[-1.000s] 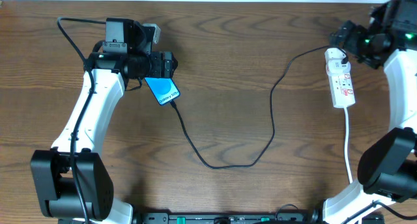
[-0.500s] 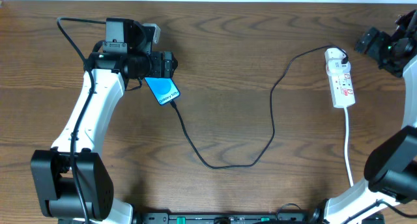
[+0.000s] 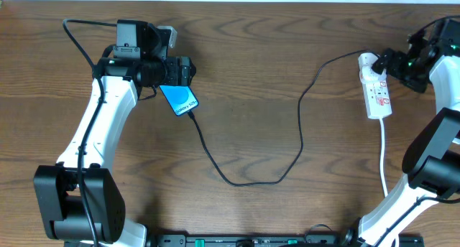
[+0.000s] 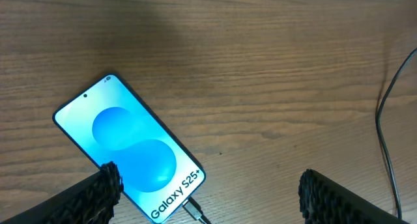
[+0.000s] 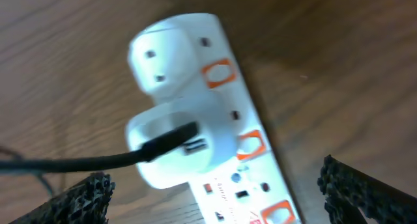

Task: Plug charger to phone and switch on socket
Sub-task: 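Move the right gripper over the white power strip's switch, then press the orange switch beside the charger with the right gripper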

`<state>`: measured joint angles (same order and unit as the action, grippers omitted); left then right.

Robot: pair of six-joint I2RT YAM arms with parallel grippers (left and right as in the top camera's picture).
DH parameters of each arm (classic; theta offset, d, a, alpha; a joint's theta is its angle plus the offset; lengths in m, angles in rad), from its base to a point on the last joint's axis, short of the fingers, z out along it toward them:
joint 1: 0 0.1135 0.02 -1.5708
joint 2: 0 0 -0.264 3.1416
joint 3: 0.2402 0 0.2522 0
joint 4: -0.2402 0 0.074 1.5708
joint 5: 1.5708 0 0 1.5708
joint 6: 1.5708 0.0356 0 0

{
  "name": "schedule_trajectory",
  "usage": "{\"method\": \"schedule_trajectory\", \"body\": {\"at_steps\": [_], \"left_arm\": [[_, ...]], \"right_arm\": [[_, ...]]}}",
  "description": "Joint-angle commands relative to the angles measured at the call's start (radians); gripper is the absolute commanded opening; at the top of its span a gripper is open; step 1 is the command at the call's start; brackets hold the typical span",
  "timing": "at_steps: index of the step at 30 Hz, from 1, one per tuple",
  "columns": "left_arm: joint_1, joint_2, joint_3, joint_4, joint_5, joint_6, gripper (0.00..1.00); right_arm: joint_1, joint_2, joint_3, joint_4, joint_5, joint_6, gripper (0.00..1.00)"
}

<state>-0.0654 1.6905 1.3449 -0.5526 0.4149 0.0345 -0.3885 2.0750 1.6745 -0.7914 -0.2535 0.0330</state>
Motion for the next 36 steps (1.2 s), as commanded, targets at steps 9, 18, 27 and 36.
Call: {"method": "schedule_trajectory", "body": {"at_steps": [9,18,27,36], "left_arm": [[0.0,-0.021,-0.004,0.0,-0.008,0.013,0.89],[0.0,-0.021,-0.004,0.0,-0.008,0.014,0.89],[0.0,-0.021,-0.004,0.0,-0.008,0.013,0.89],[0.0,-0.021,-0.004,0.0,-0.008,0.014,0.89]], "right_arm": [[0.004,0.035,0.012,0.037,-0.088,-0.097,0.99],[0.005,0.098,0.011,0.037,-0.178,-0.078,0.98],[0.023,0.104,0.01,0.035,-0.183,-0.071,0.98],[0.037,0.104,0.01,0.005,-0.183,-0.041,0.99]]}}
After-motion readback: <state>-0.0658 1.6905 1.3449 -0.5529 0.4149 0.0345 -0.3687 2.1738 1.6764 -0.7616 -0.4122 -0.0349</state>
